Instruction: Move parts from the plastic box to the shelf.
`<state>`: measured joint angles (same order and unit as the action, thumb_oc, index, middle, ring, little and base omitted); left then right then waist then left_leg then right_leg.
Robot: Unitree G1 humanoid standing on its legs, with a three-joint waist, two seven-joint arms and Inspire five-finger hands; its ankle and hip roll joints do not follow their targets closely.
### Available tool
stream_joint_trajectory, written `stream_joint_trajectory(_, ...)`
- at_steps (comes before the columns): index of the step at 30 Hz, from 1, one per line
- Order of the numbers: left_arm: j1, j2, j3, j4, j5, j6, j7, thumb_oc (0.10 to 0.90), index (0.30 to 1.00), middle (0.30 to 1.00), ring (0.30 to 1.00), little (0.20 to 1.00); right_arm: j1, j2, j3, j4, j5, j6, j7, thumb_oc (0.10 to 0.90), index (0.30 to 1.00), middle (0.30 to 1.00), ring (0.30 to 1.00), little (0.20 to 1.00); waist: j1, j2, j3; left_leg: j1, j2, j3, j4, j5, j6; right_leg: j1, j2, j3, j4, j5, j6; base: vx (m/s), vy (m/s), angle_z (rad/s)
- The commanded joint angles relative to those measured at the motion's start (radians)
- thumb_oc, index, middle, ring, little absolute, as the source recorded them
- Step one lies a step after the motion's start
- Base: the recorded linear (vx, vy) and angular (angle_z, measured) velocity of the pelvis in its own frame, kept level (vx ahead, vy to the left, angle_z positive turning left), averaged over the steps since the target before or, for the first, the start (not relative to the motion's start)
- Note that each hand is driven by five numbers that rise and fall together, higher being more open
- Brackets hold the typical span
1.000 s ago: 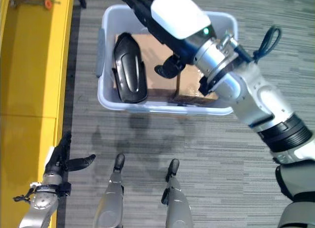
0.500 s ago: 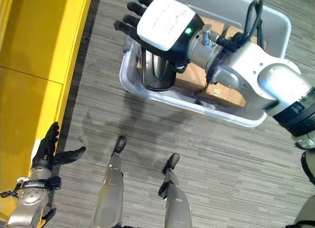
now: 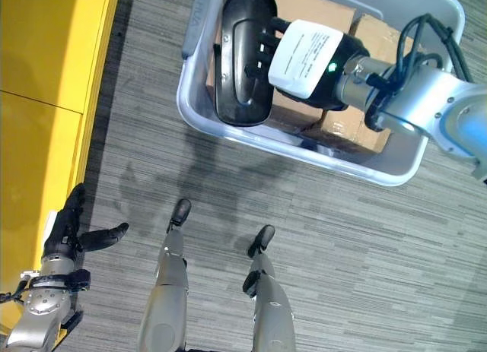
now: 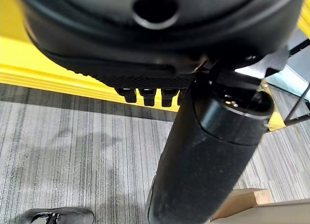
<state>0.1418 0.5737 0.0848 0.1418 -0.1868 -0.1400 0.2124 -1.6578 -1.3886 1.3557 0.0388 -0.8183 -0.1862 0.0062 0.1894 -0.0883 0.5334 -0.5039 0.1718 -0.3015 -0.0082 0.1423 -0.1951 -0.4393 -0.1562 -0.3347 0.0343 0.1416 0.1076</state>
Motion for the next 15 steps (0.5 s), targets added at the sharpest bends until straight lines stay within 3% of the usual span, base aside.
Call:
stream_joint_trajectory(1,0.088,0.062,0.068,-0.082,0.023,-0.07,0.049,0.9,1.0,1.0,1.0,1.0,-0.15,-0.086,0.044,-0.025,-0.023,0.026,-0.058,0.9,1.0,1.0,1.0,1.0,0.008,-0.047,-0.013,0.093,0.055,0.053,-0.078,0.054,0.009,0.041,-0.081,-0.003,0.122,-0.08,0.086,0.01,-0.011,-0.08)
stream_joint_trajectory(8,0.091,0.091,0.078,-0.078,0.022,-0.074,0.054,0.9,1.0,1.0,1.0,1.0,-0.157,-0.071,0.044,0.01,-0.055,0.026,-0.067,0.9,1.0,1.0,1.0,1.0,0.016,-0.077,-0.013,0.069,0.061,0.048,-0.078,0.057,0.005,0.012,-0.08,-0.004,0.136,-0.086,0.086,0.01,-0.017,0.0)
stream_joint_trajectory(15,0.093,0.095,0.085,-0.085,0.026,-0.078,0.064,0.9,1.0,1.0,1.0,1.0,-0.168,-0.069,0.044,0.016,-0.062,0.031,-0.078,0.9,1.0,1.0,1.0,1.0,0.019,-0.087,-0.013,0.044,0.062,0.038,-0.079,0.058,0.003,-0.012,-0.079,-0.012,0.147,-0.092,0.085,0.02,-0.028,0.03)
